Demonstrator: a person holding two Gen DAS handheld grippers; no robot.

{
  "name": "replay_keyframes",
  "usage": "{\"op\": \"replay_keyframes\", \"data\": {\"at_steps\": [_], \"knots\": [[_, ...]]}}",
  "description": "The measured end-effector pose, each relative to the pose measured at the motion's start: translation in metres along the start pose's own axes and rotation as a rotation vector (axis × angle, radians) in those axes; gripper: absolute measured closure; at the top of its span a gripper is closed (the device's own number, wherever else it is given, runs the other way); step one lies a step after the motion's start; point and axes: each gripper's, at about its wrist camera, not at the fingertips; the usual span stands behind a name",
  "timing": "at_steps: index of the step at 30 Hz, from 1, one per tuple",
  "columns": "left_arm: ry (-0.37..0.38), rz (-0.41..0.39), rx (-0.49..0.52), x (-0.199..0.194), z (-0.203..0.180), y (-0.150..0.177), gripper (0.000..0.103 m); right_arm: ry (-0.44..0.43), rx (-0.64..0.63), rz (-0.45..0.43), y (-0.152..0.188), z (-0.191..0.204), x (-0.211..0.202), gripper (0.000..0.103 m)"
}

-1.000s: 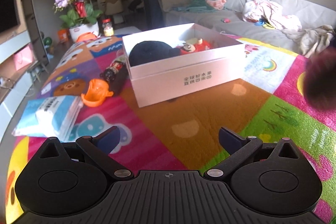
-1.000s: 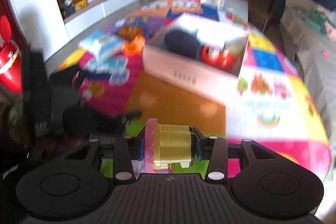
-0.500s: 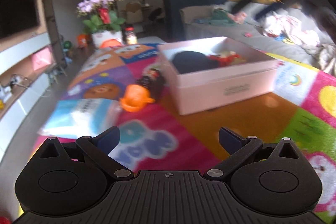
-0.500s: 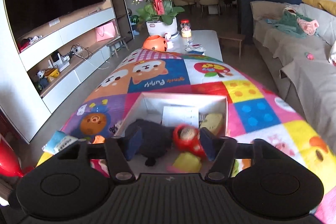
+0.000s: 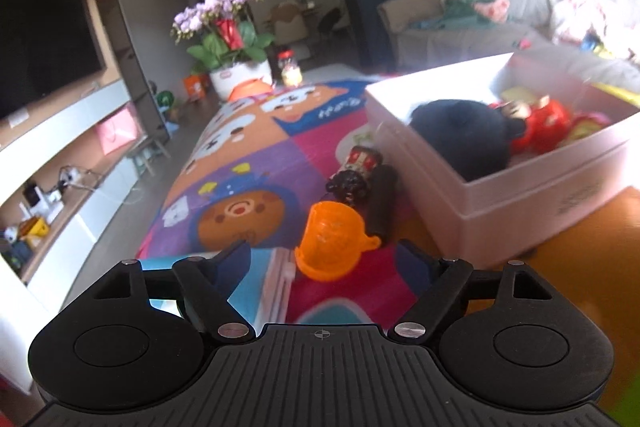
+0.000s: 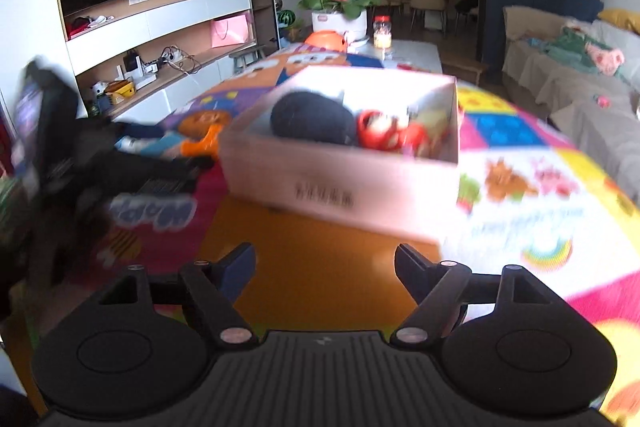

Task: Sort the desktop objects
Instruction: 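Carry the yellow toy over the box and release it with the right tool, then grasp the orange cup with the right tool while the left tool grasps the blue wipes pack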

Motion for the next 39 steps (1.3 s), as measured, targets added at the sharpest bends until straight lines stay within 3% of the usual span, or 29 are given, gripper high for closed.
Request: {"op": "replay_keyframes", "data": {"at_steps": [6,10,16,20,23,25,29,33,36,39], "knots": [[0.002,0.046,0.032,0.022,-0.007,-0.007,0.024,-0.029,0.057,0.037,0.028,-0.002,0.008,0.018],[0.030,0.051,0.053,0.022,-0.009,-0.004,0.045,-0.024,0.062,0.002,0.035,-0.003,0.006,0.010],[0.060,0.028,0.059,-0.012,-0.008,0.013,0.045,-0.029,0.143,0.001,0.034,-0.016,0.007,0.009],[0.167,-0.018,0.048,-0.056,-0.016,0.028,0.045,-0.040,0.214,-0.005,0.033,-0.028,0.008,0.005],[0.267,-0.088,0.057,-0.081,-0.031,0.029,0.036,-0.036,0.235,-0.011,0.033,-0.031,0.008,0.005],[0.294,-0.126,0.070,-0.090,-0.036,0.028,0.007,-0.008,0.241,-0.014,0.033,-0.031,0.008,0.004],[0.206,-0.154,0.027,-0.093,-0.024,0.028,0.005,0.004,0.249,-0.022,0.034,-0.031,0.008,0.003],[0.005,-0.096,-0.145,-0.069,0.026,0.026,0.003,0.010,0.228,-0.014,0.034,-0.028,0.010,0.002],[-0.100,-0.033,-0.295,-0.037,0.075,0.025,0.002,0.021,0.206,-0.014,0.032,-0.024,0.011,0.002],[-0.045,0.047,-0.420,-0.003,0.117,0.025,0.002,0.028,0.194,-0.013,0.032,-0.022,0.012,0.001]]}}
Point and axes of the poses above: each gripper's, at about its wrist camera, not at the fingertips, and x roughly the way its jaws point, z to its left, y to its underside, and after that the axes turned 5 degrees about z, right-handed
